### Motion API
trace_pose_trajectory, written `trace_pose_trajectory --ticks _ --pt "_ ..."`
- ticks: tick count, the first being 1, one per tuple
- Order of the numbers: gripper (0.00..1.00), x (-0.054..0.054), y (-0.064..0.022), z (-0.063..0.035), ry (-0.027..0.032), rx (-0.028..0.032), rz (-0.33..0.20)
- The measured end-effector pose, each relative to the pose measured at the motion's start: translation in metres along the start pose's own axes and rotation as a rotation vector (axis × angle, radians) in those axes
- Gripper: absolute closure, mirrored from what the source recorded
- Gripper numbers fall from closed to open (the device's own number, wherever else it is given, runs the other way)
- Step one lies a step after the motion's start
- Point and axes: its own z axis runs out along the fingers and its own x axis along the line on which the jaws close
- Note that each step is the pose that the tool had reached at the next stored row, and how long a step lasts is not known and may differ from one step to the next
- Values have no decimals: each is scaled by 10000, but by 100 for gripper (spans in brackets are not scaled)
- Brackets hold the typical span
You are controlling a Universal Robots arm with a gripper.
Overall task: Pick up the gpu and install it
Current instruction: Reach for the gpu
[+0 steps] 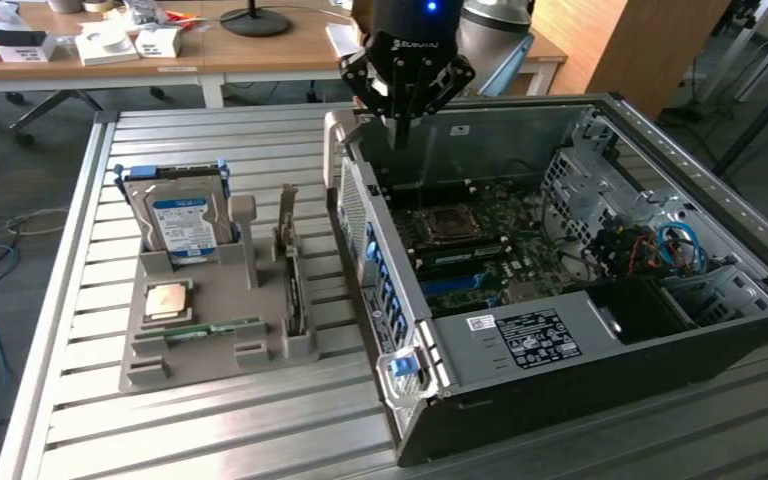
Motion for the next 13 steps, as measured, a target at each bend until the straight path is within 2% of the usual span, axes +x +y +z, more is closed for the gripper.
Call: trace_pose_trajectory --ticks 13 --pt "89 196 -15 -5 0 0 0"
